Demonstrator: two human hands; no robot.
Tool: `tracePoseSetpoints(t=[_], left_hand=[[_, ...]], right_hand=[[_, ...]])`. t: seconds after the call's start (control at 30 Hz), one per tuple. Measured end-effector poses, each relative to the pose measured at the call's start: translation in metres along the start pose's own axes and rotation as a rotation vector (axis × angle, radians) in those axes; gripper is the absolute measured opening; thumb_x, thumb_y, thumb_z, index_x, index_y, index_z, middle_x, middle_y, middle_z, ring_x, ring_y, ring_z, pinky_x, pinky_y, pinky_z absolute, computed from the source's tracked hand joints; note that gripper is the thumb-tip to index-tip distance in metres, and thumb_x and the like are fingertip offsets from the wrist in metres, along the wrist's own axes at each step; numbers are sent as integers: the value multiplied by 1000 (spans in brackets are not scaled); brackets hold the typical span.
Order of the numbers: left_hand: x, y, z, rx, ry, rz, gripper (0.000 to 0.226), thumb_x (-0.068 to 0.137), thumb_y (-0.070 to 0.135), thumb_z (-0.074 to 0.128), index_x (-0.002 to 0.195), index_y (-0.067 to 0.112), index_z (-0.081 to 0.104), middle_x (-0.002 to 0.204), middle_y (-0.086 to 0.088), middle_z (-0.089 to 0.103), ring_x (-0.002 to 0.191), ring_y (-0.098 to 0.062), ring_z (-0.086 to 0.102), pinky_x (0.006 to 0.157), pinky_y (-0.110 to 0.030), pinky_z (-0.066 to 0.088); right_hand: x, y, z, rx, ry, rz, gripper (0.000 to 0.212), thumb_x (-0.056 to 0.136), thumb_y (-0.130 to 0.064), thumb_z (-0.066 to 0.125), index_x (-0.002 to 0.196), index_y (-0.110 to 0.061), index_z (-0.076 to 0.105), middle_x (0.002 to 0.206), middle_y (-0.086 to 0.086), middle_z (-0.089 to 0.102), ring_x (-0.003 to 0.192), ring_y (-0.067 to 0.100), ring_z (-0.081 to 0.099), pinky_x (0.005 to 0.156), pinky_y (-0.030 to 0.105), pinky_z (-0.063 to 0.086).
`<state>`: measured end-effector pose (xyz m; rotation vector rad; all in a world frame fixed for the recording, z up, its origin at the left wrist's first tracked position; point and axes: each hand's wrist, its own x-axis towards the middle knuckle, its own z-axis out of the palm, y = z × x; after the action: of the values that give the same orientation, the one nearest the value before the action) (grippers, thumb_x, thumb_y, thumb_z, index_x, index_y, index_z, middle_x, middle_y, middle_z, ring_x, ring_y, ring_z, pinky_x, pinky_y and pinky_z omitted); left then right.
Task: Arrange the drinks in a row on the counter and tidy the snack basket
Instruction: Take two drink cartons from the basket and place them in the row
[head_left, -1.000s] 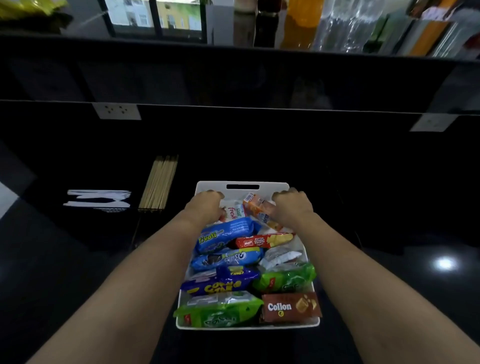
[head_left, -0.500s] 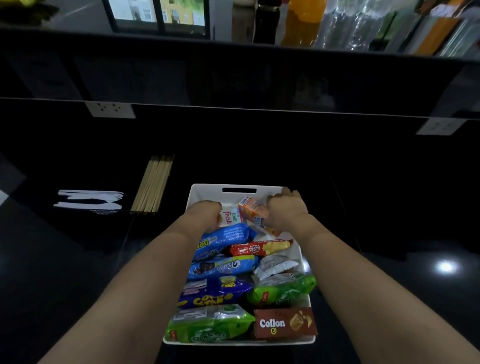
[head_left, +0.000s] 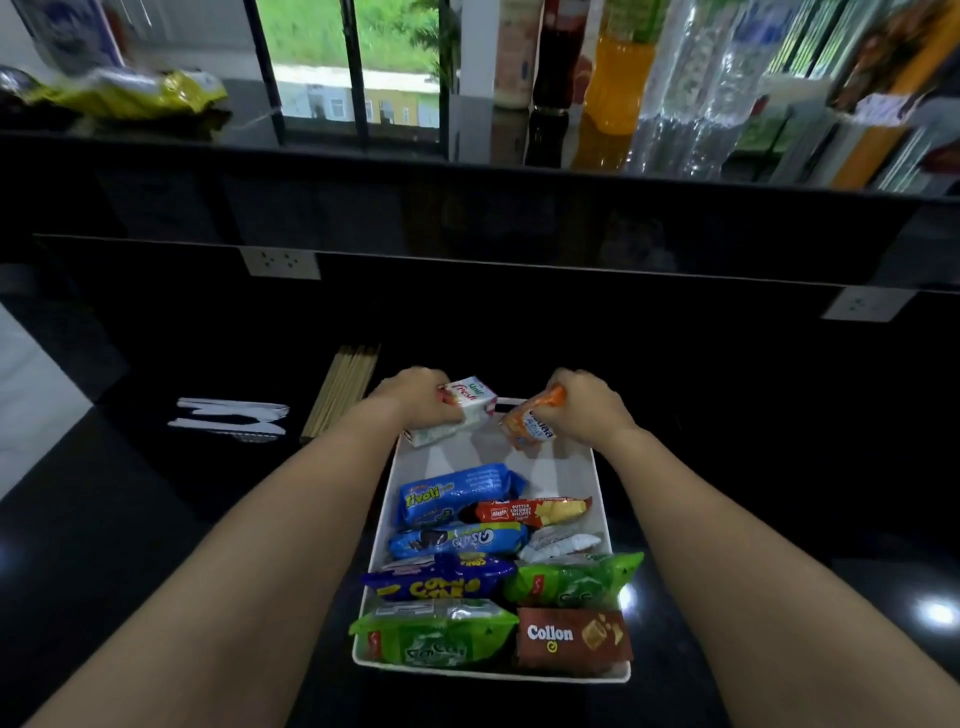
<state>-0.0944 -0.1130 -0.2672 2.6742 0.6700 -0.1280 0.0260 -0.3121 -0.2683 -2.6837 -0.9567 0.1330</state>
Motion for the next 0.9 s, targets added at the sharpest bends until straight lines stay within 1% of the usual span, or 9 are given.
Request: tracePoseSetpoints(t=[0.1, 0.17, 0.23, 0.33, 0.47, 0.57, 0.67, 0.77, 0.9], left_hand=[[-11, 1, -22, -182, -33, -48, 52, 80, 41, 70, 125, 21, 56, 112, -8, 62, 96, -25, 62, 73, -39, 56], [-19, 1, -38, -365, -65, -88, 42, 82, 40, 69, 116, 22, 54, 103, -9, 62, 89, -27, 65, 65, -40, 59], [-27, 1, -53, -490, -76, -78, 39, 81, 41, 69, 110, 24, 52, 98, -8, 63, 85, -27, 67, 66, -39, 58], [-38, 1, -76, -629, -23, 42, 40, 77, 38, 74, 108, 25, 54, 101, -5, 65, 88, -23, 68, 76, -40, 56], [-55, 5, -108, -812, 19, 246, 41, 75, 28, 79, 109, 22, 57, 102, -7, 67, 77, -13, 68, 58, -25, 52], [-66, 11, -133, -890, 48, 353, 41, 75, 27, 79, 109, 24, 56, 103, -6, 68, 82, -12, 71, 59, -21, 53], [-71, 19, -160, -930, 135, 402, 38, 78, 26, 77, 109, 21, 56, 102, -7, 66, 85, -17, 71, 69, -31, 59], [-73, 26, -188, -952, 279, 450, 37, 75, 29, 79, 104, 22, 58, 93, -2, 67, 76, -9, 68, 62, -22, 54], [-62, 32, -219, -968, 543, 446, 43, 72, 29, 82, 105, 21, 55, 94, 1, 66, 83, -10, 67, 73, -29, 56]], right_hand=[[1, -12, -22, 87, 19, 25, 38, 82, -35, 66, 116, -22, 54, 114, 9, 56, 94, 26, 57, 70, 32, 46], [-1, -23, -37, 161, 33, 52, 34, 79, -35, 67, 108, -26, 52, 107, 6, 55, 88, 23, 57, 68, 37, 54], [-5, -34, -49, 263, 88, 70, 30, 76, -34, 68, 100, -27, 51, 101, 4, 57, 85, 22, 59, 67, 42, 59], [-11, -51, -66, 415, 210, 88, 28, 70, -35, 67, 93, -28, 52, 91, 0, 61, 81, 21, 63, 68, 45, 59], [-18, -75, -94, 476, 437, 113, 36, 66, -52, 65, 88, -28, 50, 77, -10, 59, 74, 18, 62, 66, 38, 54], [-23, -95, -116, 413, 666, 87, 39, 71, -62, 61, 87, -28, 49, 73, -13, 54, 71, 18, 56, 62, 30, 41], [-23, -114, -141, 455, 858, 73, 37, 76, -64, 58, 87, -30, 49, 75, -14, 53, 69, 15, 53, 63, 29, 40], [-19, -132, -168, 528, 1039, 20, 34, 80, -59, 58, 87, -29, 47, 76, -14, 52, 67, 12, 51, 61, 27, 36], [-4, -155, -197, 549, 1130, -60, 32, 82, -53, 59, 87, -25, 45, 74, -13, 51, 65, 11, 50, 50, 16, 28]])
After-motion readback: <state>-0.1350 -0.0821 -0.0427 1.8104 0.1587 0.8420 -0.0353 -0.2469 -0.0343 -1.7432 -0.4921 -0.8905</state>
